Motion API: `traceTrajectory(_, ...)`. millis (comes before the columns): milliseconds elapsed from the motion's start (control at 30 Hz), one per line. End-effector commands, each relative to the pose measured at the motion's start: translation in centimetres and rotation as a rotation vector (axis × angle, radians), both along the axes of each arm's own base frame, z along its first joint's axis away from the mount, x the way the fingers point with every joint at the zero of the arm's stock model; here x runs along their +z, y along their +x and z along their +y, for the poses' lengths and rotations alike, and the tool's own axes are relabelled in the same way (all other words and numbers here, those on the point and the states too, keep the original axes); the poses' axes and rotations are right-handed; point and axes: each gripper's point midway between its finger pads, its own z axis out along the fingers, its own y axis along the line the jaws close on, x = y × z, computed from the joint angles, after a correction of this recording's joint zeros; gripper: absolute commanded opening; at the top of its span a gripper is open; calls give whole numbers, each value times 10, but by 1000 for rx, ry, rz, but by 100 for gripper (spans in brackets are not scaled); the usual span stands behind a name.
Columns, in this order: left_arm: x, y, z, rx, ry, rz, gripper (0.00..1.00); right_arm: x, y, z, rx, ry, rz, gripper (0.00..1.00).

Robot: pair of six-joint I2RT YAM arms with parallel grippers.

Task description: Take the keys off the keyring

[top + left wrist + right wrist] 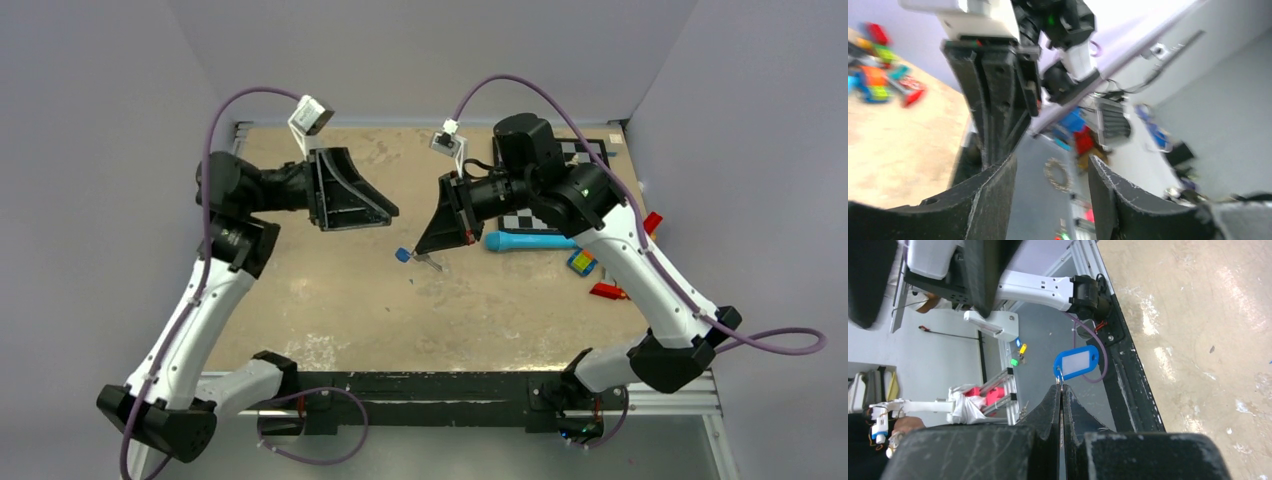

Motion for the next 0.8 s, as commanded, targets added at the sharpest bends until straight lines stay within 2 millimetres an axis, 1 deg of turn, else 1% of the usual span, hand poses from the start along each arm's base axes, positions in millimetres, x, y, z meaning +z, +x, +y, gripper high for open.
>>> traceTrajectory(0, -34, 23, 8, 276, 239, -88, 57, 5, 1, -8, 2, -23, -88, 0)
traceTrajectory(67, -42, 25, 8, 261, 285, -62, 53, 7, 1, -8, 16, -19, -97, 0)
traceTrajectory(167, -49, 24, 5, 240, 309, -52, 49, 10, -1, -5, 45, -5, -110, 0)
traceTrajectory(267, -52, 18, 2, 212, 314, -65, 48, 17, -4, -4, 77, 19, -120, 0)
traceTrajectory(400, -61, 14, -4, 169, 343, -56, 47, 23, -6, -1, 118, 33, -124, 0)
traceTrajectory(667, -63, 7, -12, 126, 360, -61, 38, 22, -9, -1, 149, 20, -116, 0)
traceTrajectory(767, -63, 7, -12, 125, 361, -61, 37, 21, -9, -1, 150, 19, -115, 0)
